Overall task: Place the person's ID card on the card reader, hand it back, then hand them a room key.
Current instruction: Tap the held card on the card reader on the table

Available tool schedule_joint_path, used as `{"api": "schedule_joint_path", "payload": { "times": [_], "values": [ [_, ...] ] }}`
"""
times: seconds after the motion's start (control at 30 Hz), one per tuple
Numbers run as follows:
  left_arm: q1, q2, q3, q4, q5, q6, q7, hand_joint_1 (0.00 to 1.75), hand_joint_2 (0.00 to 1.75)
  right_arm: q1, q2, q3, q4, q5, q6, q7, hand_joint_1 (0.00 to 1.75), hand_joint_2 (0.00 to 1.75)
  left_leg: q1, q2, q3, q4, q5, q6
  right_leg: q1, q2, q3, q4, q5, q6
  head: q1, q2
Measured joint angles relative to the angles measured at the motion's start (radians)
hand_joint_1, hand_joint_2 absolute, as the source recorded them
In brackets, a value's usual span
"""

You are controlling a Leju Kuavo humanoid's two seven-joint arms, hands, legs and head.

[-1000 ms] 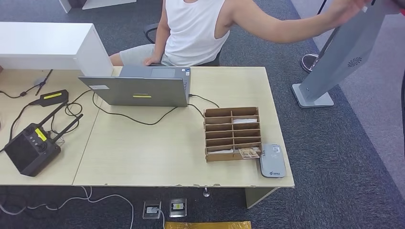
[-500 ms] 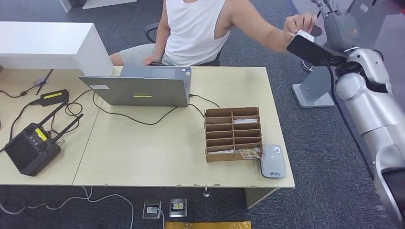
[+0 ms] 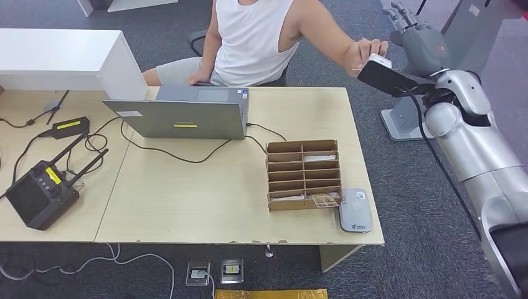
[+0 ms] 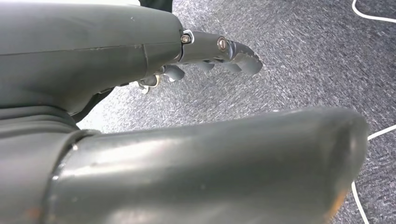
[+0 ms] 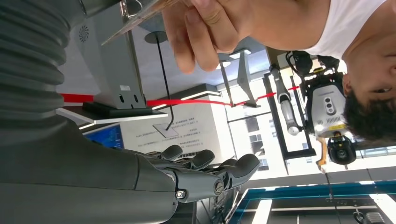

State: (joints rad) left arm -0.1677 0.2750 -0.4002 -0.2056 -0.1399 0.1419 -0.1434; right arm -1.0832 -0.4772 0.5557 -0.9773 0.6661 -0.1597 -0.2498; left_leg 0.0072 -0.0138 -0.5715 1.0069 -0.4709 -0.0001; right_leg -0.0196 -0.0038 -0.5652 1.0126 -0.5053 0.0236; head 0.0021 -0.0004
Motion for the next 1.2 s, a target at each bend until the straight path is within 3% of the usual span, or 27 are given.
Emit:
{"api": "schedule_joint_path", "payload": {
  "times": [0.07,0.1,0.87,1.03,1.2],
  "values": [
    [0.000,0.000,0.000,0.000,0.001,0.001,0.000,0.00,0.00,0.000,0.001,0.001,0.000,-0.001,0.003,-0.004,1.69,1.75,0.000,0.000,0.000,0.000,0.000,0.000,0.000,0.000,0.000,0.000,0.000,0.000,0.000,0.000],
    [0.001,0.000,0.000,0.000,0.001,0.002,0.000,0.00,0.00,0.000,0.002,0.002,0.000,-0.001,0.005,-0.004,1.75,1.75,0.000,0.000,0.000,0.000,0.000,0.000,0.000,0.000,0.000,0.000,0.000,0.000,0.000,0.000],
    [0.001,0.000,-0.006,0.000,0.000,0.006,-0.006,0.00,0.00,0.035,-0.013,0.000,-0.052,-0.037,0.095,0.025,1.75,1.75,0.000,0.000,0.000,0.000,0.000,0.000,0.000,0.000,-0.001,0.000,0.000,0.000,0.000,0.000],
    [0.001,0.001,-0.008,0.000,-0.002,0.007,-0.010,0.00,0.00,0.083,-0.041,-0.009,-0.081,-0.097,0.119,0.054,1.75,1.75,0.000,0.000,0.000,0.000,0.000,0.000,0.000,0.000,-0.001,0.000,0.000,0.000,0.000,0.000],
    [0.010,0.001,-0.009,0.000,0.014,0.014,-0.014,0.00,0.00,0.175,-0.078,-0.062,-0.118,-0.240,0.147,0.083,1.75,1.75,0.000,0.000,0.000,0.000,0.000,0.000,0.000,0.000,0.000,-0.001,0.000,0.000,0.000,0.000]
  ]
}}
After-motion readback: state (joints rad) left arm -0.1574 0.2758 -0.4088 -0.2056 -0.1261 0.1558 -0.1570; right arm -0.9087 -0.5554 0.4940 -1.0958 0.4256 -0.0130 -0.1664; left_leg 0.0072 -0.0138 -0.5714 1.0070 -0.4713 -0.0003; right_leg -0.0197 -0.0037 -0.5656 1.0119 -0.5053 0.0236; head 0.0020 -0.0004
